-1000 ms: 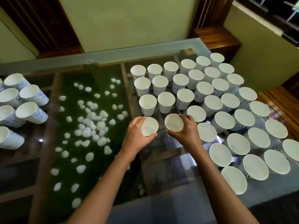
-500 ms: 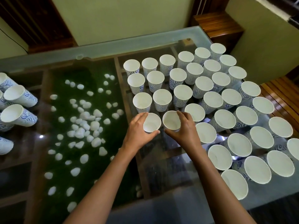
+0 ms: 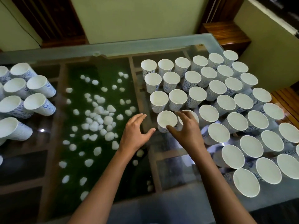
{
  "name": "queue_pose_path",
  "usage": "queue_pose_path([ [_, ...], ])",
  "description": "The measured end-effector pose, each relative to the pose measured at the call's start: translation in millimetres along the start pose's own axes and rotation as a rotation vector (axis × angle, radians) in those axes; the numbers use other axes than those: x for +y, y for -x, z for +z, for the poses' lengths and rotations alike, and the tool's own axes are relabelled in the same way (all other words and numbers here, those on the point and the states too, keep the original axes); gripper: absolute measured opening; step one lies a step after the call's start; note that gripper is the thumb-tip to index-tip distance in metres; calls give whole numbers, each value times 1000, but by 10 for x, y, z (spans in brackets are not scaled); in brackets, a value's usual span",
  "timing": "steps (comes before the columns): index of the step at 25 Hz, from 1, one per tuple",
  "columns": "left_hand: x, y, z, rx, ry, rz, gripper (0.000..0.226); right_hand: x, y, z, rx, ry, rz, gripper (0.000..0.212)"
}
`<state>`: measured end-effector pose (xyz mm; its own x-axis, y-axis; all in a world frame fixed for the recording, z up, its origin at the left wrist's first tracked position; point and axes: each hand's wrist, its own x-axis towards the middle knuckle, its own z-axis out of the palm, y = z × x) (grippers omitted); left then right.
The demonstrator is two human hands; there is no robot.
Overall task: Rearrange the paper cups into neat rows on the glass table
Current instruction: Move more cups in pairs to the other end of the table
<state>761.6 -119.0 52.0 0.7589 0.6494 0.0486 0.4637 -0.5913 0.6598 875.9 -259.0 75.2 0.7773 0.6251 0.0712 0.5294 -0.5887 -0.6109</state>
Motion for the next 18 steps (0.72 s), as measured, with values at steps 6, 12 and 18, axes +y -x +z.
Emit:
queue_pose_path([
  [6, -797, 280, -942, 142, -8, -141, 54, -1116, -22, 824, -241, -82, -231, 52],
  [12, -2020, 631, -2158, 358, -27, -292, 45, -2470, -45, 1825, -440, -123, -405, 51],
  [18, -2904, 603, -2821, 398, -122, -328, 52, -3422, -169, 2578, -442, -97, -464, 57],
])
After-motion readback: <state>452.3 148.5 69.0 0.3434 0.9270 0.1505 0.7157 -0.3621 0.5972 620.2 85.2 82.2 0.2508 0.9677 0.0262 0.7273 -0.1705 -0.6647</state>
